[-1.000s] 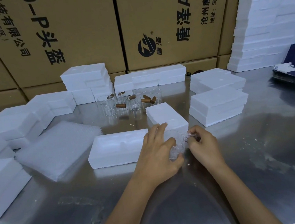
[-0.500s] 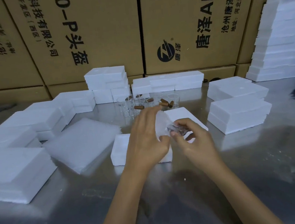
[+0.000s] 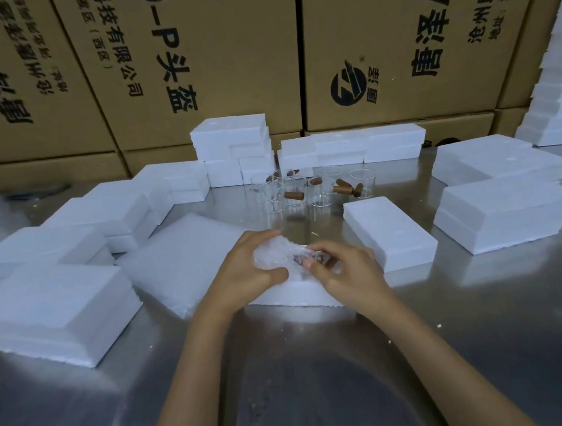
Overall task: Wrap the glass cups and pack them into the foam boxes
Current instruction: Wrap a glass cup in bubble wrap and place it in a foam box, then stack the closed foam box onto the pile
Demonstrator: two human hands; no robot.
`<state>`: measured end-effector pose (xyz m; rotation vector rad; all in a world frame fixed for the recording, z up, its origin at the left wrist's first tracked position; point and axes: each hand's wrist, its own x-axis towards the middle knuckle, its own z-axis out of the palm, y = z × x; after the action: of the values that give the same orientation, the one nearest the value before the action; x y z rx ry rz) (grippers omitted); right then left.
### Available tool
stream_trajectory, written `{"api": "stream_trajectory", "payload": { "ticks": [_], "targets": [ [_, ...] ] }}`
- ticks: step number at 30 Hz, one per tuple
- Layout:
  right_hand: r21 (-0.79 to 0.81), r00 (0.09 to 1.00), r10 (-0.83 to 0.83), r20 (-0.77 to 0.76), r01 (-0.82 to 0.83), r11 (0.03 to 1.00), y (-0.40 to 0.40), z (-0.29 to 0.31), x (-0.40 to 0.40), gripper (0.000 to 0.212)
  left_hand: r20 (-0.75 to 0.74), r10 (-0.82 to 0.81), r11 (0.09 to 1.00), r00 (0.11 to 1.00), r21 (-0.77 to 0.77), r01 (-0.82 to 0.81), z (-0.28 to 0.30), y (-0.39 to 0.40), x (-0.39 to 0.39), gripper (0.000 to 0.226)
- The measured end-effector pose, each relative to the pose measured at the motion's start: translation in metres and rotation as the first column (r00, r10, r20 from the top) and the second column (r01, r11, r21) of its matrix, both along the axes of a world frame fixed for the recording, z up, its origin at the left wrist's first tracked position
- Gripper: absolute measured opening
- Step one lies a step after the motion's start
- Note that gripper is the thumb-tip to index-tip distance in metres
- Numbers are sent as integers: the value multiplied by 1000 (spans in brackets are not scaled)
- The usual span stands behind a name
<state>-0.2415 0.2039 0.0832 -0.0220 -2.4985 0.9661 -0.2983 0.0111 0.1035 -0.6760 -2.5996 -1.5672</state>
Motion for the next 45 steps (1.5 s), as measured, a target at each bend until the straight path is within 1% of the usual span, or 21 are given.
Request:
{"api": "stream_trajectory", "payload": {
  "ticks": [8, 12, 15, 17, 18, 19, 20, 21, 23, 24, 25, 26, 29, 30, 32, 34, 36, 38, 40, 43, 45],
  "targets": [
    [-116, 999, -26, -24, 23, 993, 3, 2, 7, 21, 0, 3, 1000, 1000, -27, -3, -12, 14, 9, 61],
    [-163, 999, -30, -12, 27, 986, 11, 5, 14, 19, 21, 3, 999, 1000, 39, -3, -14, 23, 12, 41],
    [-76, 997, -39, -64, 34, 997, 14, 7, 15, 18, 25, 11, 998, 1000, 56, -12, -15, 26, 15, 33],
    [-45, 970, -126, -209, 120, 992, 18, 12, 15, 18, 46, 11, 998, 999, 67, -14, -16, 26, 15, 35],
    [-58, 932, -220, -287, 212, 976, 24, 15, 15, 22, 58, 11, 997, 998, 71, -15, -15, 25, 16, 37],
    [-68, 882, -327, -340, 323, 944, 31, 17, 14, 30, 68, 12, 997, 998, 74, -17, -15, 25, 17, 40],
    [-60, 839, -426, -340, 432, 900, 41, 17, 13, 41, 74, 13, 997, 997, 78, -19, -14, 25, 17, 42],
    [-27, 820, -503, -272, 516, 856, 52, 15, 12, 55, 79, 13, 996, 997, 86, -19, -14, 25, 18, 42],
    [39, 808, -589, 1, 588, 808, 72, 8, 9, 87, 80, 14, 995, 997, 99, -21, -14, 25, 20, 38],
    [33, 793, -595, 131, 596, 802, 78, 4, 8, 99, 76, 15, 995, 997, 99, -22, -14, 25, 20, 36],
    [2, 784, -585, 209, 598, 802, 81, 0, 7, 104, 72, 15, 995, 997, 93, -21, -13, 26, 21, 35],
    [-44, 788, -570, 235, 594, 803, 83, -3, 5, 104, 71, 14, 996, 997, 83, -19, -13, 26, 23, 36],
    [-235, 836, -534, 127, 548, 803, 85, -1, 2, 90, 107, 17, 998, 994, 59, -23, -12, 26, 25, 44],
    [-311, 863, -499, 72, 495, 811, 84, 3, 3, 86, 135, 11, 997, 991, 70, -21, -10, 26, 27, 48],
    [-456, 932, -360, -25, 310, 834, 77, 14, 6, 77, 224, -12, 989, 974, 147, -21, -5, 28, 29, 61],
    [-536, 986, -155, -68, 95, 839, 65, 25, 13, 70, 323, -71, 954, 944, 299, -30, 0, 32, 30, 58],
    [-556, 998, 39, -43, -56, 829, 54, 32, 21, 64, 325, -115, 893, 939, 447, -46, 3, 35, 28, 44],
    [-538, 988, 153, -11, -135, 832, 49, 37, 28, 60, 321, -76, 803, 944, 581, -133, 4, 34, 25, 47],
    [-523, 973, 233, 7, -195, 830, 48, 41, 34, 60, 347, -29, 735, 937, 643, -215, 5, 29, 22, 48],
    [-483, 953, 298, 45, -240, 842, 50, 45, 38, 60, 362, -57, 723, 930, 658, -212, 7, 24, 21, 55],
    [-438, 946, 318, 67, -258, 861, 50, 45, 38, 60, 360, -81, 748, 929, 638, -182, 6, 24, 21, 47]
  ]
}}
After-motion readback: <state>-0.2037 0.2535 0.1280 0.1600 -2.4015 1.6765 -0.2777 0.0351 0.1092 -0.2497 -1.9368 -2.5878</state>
